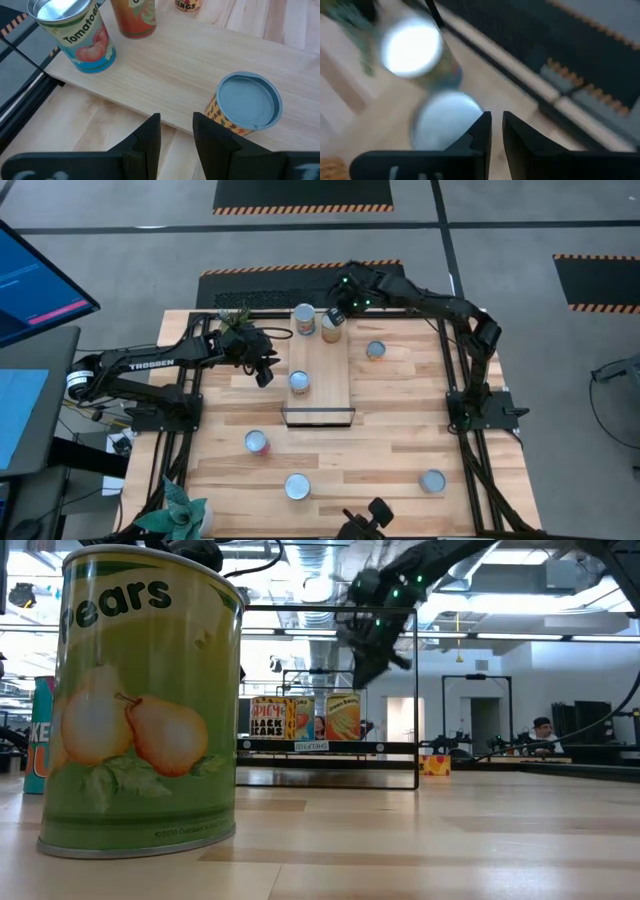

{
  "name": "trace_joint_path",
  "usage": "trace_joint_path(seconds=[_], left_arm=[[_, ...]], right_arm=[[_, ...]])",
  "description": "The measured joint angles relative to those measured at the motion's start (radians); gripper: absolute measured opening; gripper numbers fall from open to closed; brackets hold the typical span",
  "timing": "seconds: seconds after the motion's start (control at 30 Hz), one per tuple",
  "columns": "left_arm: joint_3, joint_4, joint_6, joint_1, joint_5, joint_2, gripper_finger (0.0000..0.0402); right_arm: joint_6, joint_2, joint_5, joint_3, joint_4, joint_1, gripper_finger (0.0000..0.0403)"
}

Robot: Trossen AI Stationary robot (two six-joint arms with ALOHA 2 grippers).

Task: Pick and place cans onto a shelf
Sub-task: Put the canned green beans on the shelf

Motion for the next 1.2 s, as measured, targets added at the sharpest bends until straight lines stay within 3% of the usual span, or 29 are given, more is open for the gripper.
trace_joint_path(seconds=[0.17,0.33,0.73,1.2], left_arm=[[0.000,0.000,0.000,0.000,0.000,0.000,0.0103],[0.000,-0.001,0.005,0.000,0.000,0.000,0.0103],[0.000,-0.001,-0.009,0.000,0.001,0.000,0.0103],[0.000,-0.001,-0.011,0.000,0.001,0.000,0.0103]], right_arm=[[-0.094,-0.085,-0.004,0.014,-0.083,0.045,0.0071],[-0.172,-0.093,-0.005,-0.001,-0.233,0.110,0.0072],[-0.067,-0.092,-0.005,-0.206,-0.092,0.201,0.0072],[-0.086,-0.092,-0.016,-0.210,-0.014,0.153,0.0072]])
